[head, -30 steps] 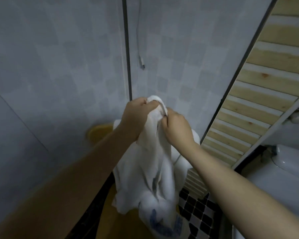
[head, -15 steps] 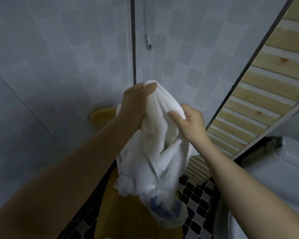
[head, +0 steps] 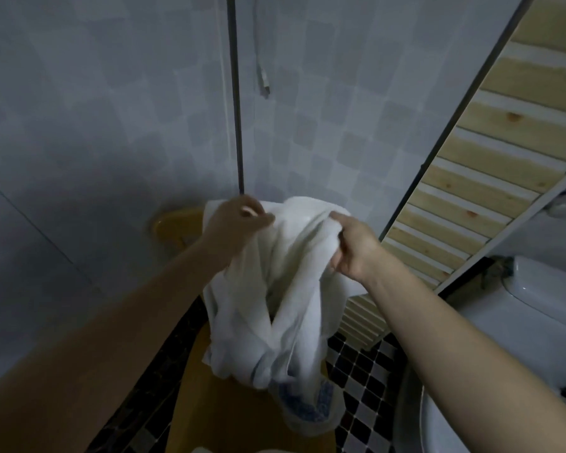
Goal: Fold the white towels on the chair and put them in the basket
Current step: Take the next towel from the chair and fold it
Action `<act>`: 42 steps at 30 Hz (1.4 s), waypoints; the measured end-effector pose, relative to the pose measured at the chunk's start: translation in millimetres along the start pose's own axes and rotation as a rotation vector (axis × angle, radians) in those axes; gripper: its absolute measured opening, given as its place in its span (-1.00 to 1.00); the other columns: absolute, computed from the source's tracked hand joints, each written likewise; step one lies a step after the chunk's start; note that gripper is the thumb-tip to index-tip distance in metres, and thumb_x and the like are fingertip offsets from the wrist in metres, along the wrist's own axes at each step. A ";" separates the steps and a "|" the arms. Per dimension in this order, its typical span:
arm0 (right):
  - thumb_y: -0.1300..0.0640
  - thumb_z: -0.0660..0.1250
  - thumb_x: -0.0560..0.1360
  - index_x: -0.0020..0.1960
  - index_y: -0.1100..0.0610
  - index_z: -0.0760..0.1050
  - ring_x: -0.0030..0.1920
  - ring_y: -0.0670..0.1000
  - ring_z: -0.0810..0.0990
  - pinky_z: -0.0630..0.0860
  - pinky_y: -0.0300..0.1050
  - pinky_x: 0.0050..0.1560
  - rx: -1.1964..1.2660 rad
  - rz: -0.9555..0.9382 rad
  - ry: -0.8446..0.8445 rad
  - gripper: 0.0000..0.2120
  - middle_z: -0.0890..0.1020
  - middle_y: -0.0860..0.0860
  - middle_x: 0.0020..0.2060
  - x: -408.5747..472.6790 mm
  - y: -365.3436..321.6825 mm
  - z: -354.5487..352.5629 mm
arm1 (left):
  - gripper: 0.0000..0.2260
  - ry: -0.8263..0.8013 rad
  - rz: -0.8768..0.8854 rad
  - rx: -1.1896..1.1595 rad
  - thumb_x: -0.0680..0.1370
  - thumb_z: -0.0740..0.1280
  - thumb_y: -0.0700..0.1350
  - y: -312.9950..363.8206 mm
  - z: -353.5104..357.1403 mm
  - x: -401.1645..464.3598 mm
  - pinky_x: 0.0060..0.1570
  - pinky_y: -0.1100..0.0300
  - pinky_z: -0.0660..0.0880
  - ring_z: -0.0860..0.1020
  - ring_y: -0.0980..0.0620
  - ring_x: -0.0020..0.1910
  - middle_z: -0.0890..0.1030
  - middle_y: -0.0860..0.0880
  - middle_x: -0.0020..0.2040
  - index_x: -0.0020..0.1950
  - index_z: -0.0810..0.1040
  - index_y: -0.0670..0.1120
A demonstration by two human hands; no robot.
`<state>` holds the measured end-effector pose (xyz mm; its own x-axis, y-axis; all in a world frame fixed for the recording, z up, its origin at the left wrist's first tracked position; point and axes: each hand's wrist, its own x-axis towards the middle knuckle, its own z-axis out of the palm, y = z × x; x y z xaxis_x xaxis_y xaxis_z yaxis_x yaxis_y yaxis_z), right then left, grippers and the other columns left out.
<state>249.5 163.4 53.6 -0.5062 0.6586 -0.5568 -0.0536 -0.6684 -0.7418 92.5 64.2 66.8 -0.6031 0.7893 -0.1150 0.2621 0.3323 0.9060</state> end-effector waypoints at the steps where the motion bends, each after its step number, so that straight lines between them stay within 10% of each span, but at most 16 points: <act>1: -0.01 0.10 0.61 0.00 0.29 0.51 -0.26 0.07 0.62 0.60 -0.04 -0.12 0.187 0.014 -0.046 -0.62 0.64 0.16 -0.25 -1.5 -4.2 2.0 | -0.86 -0.095 0.022 0.046 0.42 0.44 0.00 -5.6 5.7 -6.4 -0.39 0.30 0.43 0.50 0.04 -0.33 0.58 -0.02 -0.26 -0.28 0.54 0.01; 8: -0.13 0.00 0.61 -0.16 0.19 0.43 -0.37 -0.06 0.58 0.57 -0.23 -0.31 0.698 -0.014 -0.229 -0.55 0.54 -0.01 -0.44 2.4 -12.1 19.5 | -0.74 -0.365 0.098 0.092 0.46 0.38 0.03 -9.4 27.2 -35.2 -0.12 0.29 0.44 0.61 -0.10 -0.09 0.67 -0.16 -0.08 -0.09 0.68 -0.16; 21: -0.11 0.02 0.62 -0.15 0.28 0.51 -0.41 -0.02 0.67 0.59 -0.27 -0.35 0.426 -0.071 -0.235 -0.48 0.66 0.10 -0.45 -12.2 -12.9 45.8 | -0.63 -0.348 0.329 0.552 0.55 0.28 -0.03 -14.3 38.6 -25.4 -0.36 0.51 0.31 0.33 0.22 -0.43 0.36 0.09 -0.44 -0.45 0.32 -0.03; 25: -0.08 -0.08 0.63 0.19 0.22 0.45 0.21 0.06 0.52 0.28 -0.08 0.38 0.264 -0.162 -0.244 -0.52 0.60 0.07 0.12 -2.6 -12.3 37.7 | -0.76 -0.446 0.150 0.335 0.53 0.31 -0.12 -14.3 28.7 -24.9 -0.37 0.50 0.36 0.45 0.18 -0.36 0.49 0.06 -0.37 -0.35 0.49 -0.04; 34: 0.17 0.13 0.61 -0.20 0.14 0.39 -0.43 -0.06 0.45 0.37 -0.23 -0.38 -0.387 -0.462 -0.069 -0.78 0.46 0.03 -0.31 -23.0 24.1 12.4 | -0.94 -0.358 -0.271 -0.395 0.49 0.36 -0.09 -12.5 18.4 -36.8 -0.06 0.08 0.52 0.59 -0.05 -0.14 0.64 -0.07 -0.17 -0.17 0.59 -0.05; 42: 0.22 0.33 0.50 0.06 0.10 0.37 -0.27 -0.17 0.45 0.42 -0.34 -0.15 -0.535 -0.707 0.156 -0.81 0.46 -0.08 -0.26 -55.4 82.7 13.5 | -0.71 -0.388 -0.289 -0.591 0.61 0.12 -0.10 12.1 15.7 -63.5 -0.63 0.48 0.35 0.51 0.20 -0.59 0.51 0.08 -0.64 -0.29 0.43 -0.12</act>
<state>261.4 67.0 28.2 -0.3821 0.9207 0.0799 0.1198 0.1351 -0.9836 145.8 26.2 78.7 -0.2502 0.8738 -0.4169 -0.3792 0.3078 0.8726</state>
